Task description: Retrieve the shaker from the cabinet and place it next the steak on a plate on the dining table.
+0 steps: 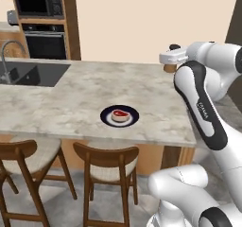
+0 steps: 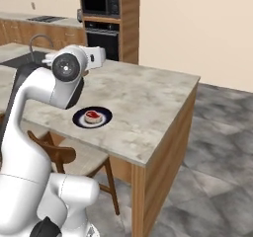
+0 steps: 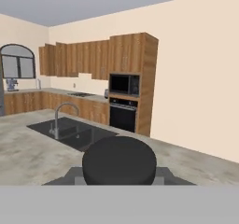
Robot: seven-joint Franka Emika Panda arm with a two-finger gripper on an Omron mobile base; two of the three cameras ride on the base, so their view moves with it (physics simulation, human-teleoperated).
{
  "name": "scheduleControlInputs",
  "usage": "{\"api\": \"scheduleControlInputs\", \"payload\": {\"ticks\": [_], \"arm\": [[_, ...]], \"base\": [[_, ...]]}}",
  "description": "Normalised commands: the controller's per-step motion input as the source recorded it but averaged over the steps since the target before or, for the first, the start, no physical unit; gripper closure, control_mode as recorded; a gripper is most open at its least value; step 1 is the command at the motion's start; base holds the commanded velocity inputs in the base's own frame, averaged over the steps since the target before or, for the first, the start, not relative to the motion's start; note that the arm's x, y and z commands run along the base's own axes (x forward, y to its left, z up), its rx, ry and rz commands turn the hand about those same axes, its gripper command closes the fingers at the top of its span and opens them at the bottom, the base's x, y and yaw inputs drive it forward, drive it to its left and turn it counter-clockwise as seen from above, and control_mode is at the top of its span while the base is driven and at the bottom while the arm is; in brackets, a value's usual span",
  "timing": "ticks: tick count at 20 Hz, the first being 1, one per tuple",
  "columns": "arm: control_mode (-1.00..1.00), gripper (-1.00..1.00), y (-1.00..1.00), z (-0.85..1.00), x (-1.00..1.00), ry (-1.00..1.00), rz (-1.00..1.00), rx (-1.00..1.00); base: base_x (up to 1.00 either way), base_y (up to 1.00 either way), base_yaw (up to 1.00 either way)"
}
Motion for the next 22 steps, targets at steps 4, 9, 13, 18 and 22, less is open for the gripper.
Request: {"api": "scheduleControlInputs", "payload": {"ticks": [4,9,13,18,22], "arm": [[1.0,1.0,0.0,0.0,0.0,0.0,0.0,0.0],[1.0,1.0,0.0,0.0,0.0,0.0,0.0,0.0],[1.0,1.0,0.0,0.0,0.0,0.0,0.0,0.0],[-1.0,1.0,0.0,-0.02,0.19,0.0,0.0,0.0],[-1.0,1.0,0.0,0.0,0.39,0.01,0.0,0.0]], "base": [[1.0,-0.07,0.36],[0.51,0.0,0.09],[0.01,0.0,0.0],[0.01,0.0,0.0],[0.0,0.0,0.0]]}}
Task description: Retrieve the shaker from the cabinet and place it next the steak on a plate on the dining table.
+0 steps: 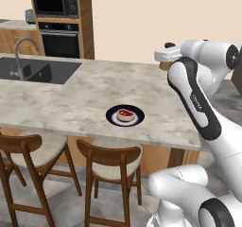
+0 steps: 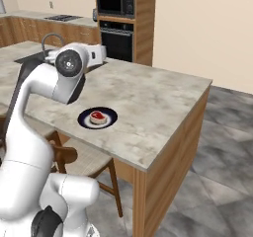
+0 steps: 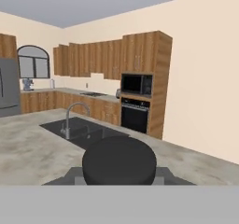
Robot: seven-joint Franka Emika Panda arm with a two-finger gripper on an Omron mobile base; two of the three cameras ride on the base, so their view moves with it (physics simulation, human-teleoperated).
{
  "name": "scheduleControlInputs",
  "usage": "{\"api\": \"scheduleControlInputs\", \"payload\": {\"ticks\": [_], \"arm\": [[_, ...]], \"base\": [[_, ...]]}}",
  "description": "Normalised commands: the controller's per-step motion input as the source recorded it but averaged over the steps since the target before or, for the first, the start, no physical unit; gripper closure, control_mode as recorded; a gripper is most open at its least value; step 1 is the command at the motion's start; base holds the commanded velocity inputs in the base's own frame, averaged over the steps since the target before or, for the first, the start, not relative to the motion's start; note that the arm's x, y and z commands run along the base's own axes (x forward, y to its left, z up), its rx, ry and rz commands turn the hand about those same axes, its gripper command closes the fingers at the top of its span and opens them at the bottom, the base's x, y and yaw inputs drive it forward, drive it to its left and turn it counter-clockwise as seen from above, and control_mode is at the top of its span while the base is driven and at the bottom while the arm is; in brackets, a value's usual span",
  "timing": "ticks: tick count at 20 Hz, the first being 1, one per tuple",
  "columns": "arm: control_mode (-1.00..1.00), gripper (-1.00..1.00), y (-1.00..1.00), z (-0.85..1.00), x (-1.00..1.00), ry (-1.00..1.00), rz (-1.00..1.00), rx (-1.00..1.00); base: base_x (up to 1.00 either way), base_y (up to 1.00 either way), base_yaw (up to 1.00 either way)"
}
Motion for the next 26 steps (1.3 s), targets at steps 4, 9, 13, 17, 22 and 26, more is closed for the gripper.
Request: {"api": "scheduleControlInputs", "payload": {"ticks": [4,9,13,17,22,26], "arm": [[-1.0,1.0,-0.24,-0.01,0.38,0.0,0.03,0.0],[-1.0,1.0,-0.4,-0.22,0.24,0.0,0.12,0.0],[-1.0,1.0,-0.39,-0.54,0.0,0.0,0.28,-0.01],[-1.0,1.0,-0.29,-0.55,0.0,0.01,0.3,0.0],[-1.0,1.0,-0.12,-0.52,0.0,0.01,0.25,0.0],[-1.0,1.0,-0.01,-0.48,0.0,0.01,0.16,-0.01]], "base": [[0.0,0.0,0.0],[0.0,0.0,0.0],[0.0,0.0,0.0],[0.0,0.0,0.0],[0.0,0.0,0.0],[0.0,0.0,0.0]]}}
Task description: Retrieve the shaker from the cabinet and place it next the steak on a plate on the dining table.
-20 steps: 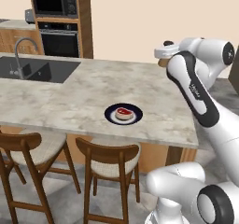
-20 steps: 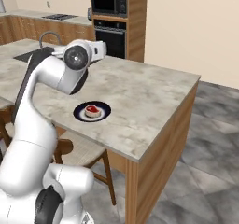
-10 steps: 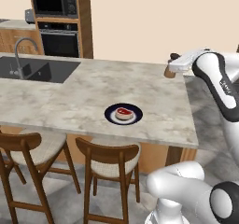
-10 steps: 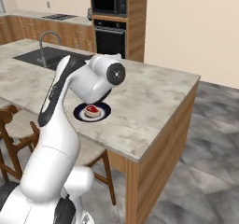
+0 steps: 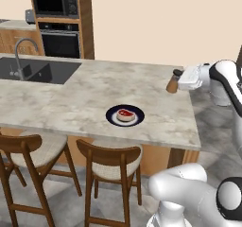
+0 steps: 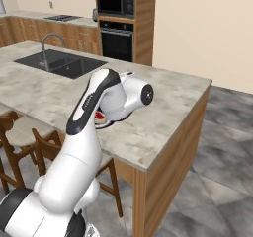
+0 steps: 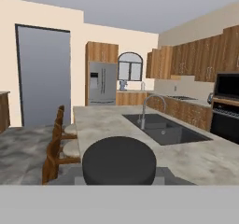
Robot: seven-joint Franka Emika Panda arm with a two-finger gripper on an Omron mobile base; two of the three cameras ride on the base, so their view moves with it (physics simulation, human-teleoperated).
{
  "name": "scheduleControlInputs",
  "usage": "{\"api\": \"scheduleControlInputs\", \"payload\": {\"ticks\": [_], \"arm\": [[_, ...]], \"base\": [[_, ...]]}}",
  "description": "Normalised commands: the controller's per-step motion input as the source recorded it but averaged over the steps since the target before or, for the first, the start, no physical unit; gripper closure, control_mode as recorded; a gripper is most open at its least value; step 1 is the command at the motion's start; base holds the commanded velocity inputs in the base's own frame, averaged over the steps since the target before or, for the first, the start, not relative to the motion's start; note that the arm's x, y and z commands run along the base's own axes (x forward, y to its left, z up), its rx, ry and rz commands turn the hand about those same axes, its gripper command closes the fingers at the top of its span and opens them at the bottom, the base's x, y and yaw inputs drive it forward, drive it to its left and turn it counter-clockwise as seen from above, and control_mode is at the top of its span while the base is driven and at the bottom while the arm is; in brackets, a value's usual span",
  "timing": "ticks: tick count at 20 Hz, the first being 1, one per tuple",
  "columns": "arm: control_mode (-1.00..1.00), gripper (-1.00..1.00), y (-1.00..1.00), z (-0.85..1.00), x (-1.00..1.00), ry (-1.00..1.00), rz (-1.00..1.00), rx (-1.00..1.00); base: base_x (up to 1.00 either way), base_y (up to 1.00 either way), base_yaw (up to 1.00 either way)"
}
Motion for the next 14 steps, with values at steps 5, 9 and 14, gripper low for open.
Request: {"api": "scheduleControlInputs", "payload": {"ticks": [5,9,14], "arm": [[-1.0,1.0,-0.01,-0.28,0.01,0.01,0.05,-0.1],[-1.0,1.0,0.0,-0.26,0.05,0.0,0.0,-0.15],[-1.0,1.0,0.0,-0.15,0.06,0.0,0.0,-0.09]], "base": [[0.0,0.0,0.0],[0.0,0.0,0.0],[0.0,0.0,0.0]]}}
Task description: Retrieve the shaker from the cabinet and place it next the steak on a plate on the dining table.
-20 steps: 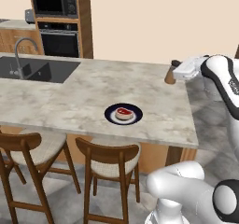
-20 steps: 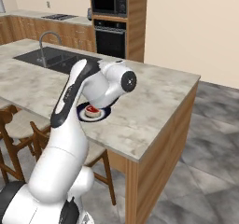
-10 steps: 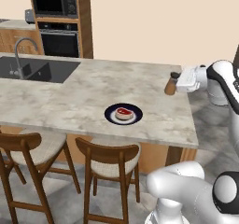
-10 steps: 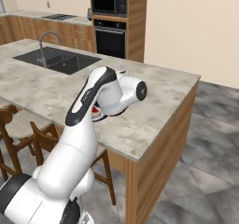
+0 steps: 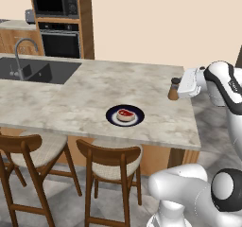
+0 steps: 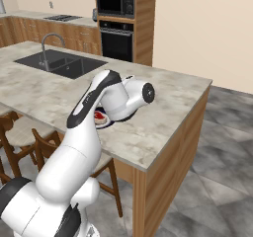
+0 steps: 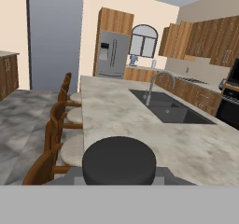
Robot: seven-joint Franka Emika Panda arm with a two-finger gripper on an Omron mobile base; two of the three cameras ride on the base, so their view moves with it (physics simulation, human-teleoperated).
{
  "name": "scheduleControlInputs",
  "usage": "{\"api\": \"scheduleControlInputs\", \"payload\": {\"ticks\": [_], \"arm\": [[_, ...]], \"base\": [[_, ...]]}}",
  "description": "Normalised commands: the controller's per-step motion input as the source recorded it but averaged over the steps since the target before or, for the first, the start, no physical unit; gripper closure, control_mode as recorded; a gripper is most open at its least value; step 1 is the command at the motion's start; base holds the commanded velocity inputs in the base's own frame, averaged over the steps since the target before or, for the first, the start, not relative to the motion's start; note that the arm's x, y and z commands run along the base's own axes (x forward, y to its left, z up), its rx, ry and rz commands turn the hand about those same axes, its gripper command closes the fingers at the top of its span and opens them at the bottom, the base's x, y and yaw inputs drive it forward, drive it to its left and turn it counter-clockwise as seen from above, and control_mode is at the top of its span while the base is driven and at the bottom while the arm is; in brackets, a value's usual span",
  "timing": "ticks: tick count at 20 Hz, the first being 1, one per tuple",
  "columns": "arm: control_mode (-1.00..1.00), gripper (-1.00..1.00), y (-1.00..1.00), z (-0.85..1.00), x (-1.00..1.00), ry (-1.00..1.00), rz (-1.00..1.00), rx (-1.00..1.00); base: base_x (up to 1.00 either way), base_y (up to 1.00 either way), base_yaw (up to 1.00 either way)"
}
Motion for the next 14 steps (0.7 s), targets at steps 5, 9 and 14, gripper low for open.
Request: {"api": "scheduleControlInputs", "payload": {"ticks": [5,9,14], "arm": [[-1.0,1.0,0.0,-0.08,0.01,-0.02,0.0,0.0],[-1.0,1.0,0.0,-0.32,0.12,0.0,0.0,0.02],[-1.0,1.0,0.0,-0.39,0.18,0.0,0.0,0.02]], "base": [[0.0,0.0,0.0],[0.0,0.0,0.0],[0.0,0.0,0.0]]}}
